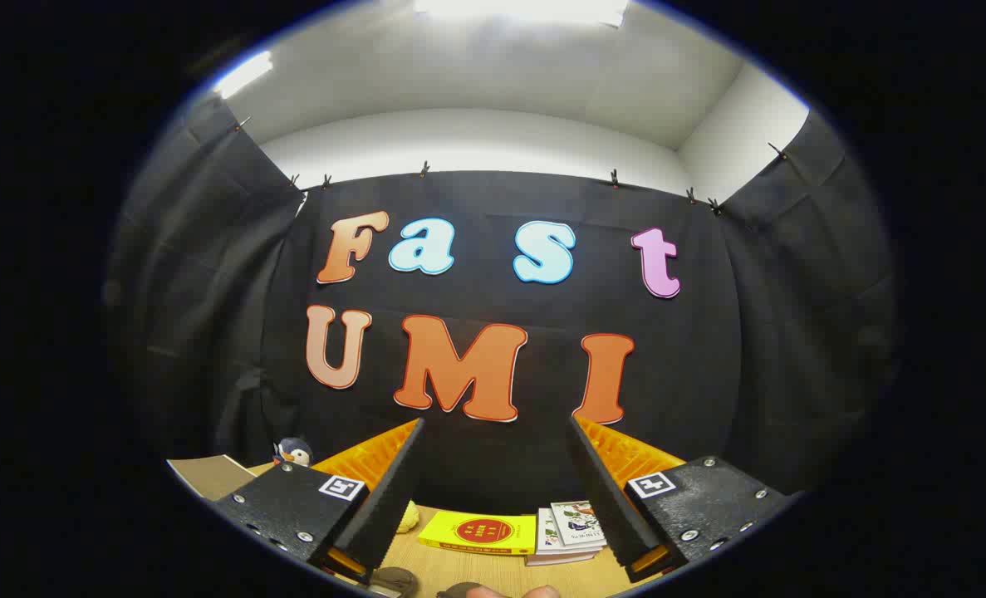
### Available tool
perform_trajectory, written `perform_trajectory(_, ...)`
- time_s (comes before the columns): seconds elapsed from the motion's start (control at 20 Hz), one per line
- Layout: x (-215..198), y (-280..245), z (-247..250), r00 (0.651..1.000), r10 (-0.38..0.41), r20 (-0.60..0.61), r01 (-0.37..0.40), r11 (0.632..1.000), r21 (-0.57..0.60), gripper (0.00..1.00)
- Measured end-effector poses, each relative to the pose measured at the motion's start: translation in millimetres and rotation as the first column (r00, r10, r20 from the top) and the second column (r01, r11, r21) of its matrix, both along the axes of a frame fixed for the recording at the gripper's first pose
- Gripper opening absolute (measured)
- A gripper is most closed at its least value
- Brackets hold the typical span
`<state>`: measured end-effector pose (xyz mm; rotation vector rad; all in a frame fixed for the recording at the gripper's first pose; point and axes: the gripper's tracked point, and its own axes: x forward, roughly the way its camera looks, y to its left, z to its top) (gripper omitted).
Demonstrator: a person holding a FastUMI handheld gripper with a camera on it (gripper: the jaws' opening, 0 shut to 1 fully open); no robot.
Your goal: Open the storage box then place both shoes into the box .Put the left shoe in first, then the right shoe, with the right side of both shoes facing outward in a uniform manner.
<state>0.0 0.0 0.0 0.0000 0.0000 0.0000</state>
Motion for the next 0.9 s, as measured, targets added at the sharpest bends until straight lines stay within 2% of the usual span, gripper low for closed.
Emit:
perform_trajectory(0.55,-5,-12,-9,0.999,-0.029,-0.024,0.028,0.999,-0.038,0.99)
perform_trajectory(0.75,-6,-3,-17,0.999,-0.008,-0.054,0.005,0.999,-0.051,0.99)
perform_trajectory(0.9,-5,20,-26,0.995,0.057,-0.088,-0.059,0.998,-0.023,0.99)
